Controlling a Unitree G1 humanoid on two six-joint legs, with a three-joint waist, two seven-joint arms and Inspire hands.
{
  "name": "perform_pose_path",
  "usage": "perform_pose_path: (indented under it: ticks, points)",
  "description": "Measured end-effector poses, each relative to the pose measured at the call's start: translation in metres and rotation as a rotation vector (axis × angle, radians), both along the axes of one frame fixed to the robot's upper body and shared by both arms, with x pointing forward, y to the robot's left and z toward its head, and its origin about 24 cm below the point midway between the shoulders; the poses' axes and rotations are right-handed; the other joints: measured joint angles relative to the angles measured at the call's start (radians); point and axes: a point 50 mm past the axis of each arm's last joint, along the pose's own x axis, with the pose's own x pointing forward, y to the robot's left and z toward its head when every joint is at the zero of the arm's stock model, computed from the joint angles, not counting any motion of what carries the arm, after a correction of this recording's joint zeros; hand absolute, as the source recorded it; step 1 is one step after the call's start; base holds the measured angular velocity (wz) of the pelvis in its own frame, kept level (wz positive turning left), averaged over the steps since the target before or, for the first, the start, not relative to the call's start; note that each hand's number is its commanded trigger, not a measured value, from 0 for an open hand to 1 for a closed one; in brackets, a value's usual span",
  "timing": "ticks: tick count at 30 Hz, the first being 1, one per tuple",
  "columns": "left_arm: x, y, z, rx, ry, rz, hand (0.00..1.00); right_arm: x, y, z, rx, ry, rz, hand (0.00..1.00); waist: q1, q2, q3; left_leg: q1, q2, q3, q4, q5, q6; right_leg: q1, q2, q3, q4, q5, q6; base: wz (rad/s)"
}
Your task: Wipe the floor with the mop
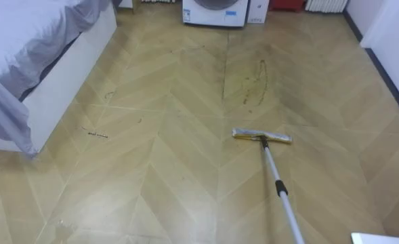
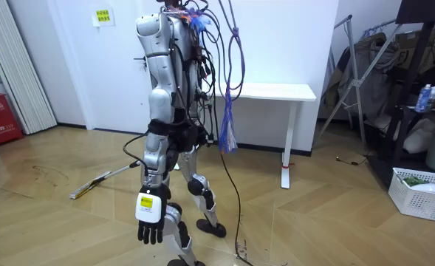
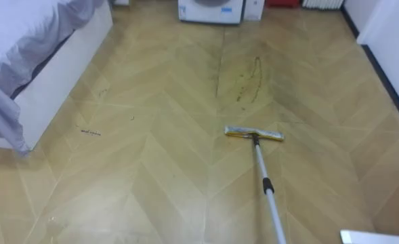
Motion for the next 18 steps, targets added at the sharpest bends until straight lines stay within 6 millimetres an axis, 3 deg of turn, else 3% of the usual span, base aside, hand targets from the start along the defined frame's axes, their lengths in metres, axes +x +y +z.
perform_pose_path:
  ticks: [18]
  points:
    - [-0.0038, 0.0009, 0.0, -0.022, 0.033, 0.007, 0.0, -0.0055, -0.0005, 0.0, -0.008, 0.01, -0.006, 1.0, -0.004, -0.005, -0.0005, -0.012, -0.003, -0.003, -0.017, 0.003, -0.002, -0.003, 0.002, -0.006, -0.024, -0.001, -0.004, 0.0]
